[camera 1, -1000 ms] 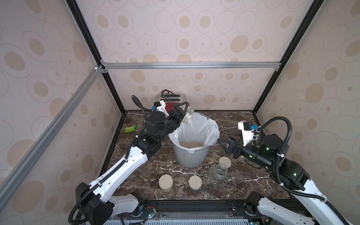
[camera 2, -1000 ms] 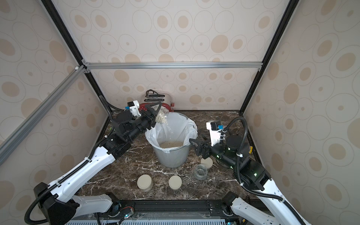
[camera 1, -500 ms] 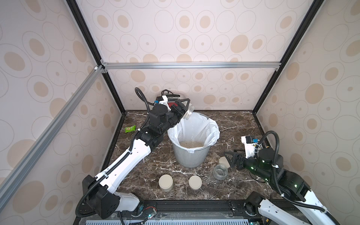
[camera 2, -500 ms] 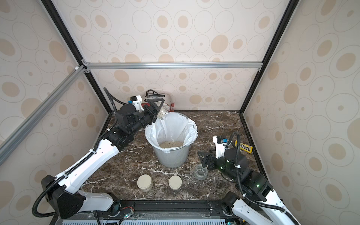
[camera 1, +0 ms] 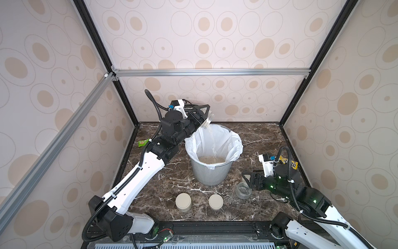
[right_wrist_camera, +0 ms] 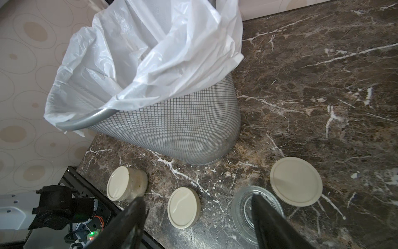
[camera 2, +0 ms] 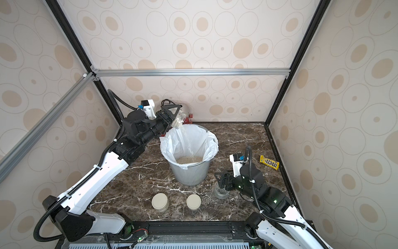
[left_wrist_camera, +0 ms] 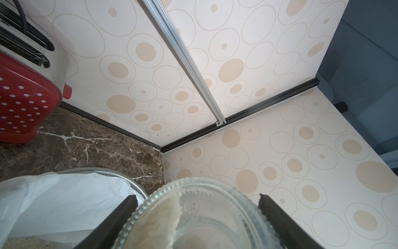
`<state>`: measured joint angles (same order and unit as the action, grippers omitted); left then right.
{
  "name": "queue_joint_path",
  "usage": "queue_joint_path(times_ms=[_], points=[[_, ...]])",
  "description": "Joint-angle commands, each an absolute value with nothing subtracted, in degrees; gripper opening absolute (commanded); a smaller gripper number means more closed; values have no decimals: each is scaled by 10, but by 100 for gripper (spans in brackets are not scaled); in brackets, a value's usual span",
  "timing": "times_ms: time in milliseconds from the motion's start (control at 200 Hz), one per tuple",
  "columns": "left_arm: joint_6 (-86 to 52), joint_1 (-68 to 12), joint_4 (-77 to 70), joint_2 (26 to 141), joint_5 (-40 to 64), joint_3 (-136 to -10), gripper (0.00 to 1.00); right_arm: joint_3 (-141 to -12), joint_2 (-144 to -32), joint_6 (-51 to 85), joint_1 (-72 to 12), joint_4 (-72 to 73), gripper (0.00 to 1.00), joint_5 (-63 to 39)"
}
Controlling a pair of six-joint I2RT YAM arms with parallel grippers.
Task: Empty moldy rice from jars
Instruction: Pour the moldy rice from the jar into the trash bin.
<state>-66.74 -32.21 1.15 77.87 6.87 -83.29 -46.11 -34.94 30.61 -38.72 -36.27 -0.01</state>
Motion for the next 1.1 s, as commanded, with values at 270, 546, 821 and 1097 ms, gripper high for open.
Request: queue_joint_path(times_ms=[270,546,821,1097], points=[[-614,-318,17,779,74,-882,46,-429,-329,332,-389,-330,81,-11],[-565,-318,58,773,70,-877,46,-415,-330,346,-389,-319,81,-22],[-535,-319,74,778,83,-883,46,-404,-334,355,-389,-285,82,-43],[-483,-319,94,768,81,-884,45,-394,-323,366,-389,-282,83,-39]])
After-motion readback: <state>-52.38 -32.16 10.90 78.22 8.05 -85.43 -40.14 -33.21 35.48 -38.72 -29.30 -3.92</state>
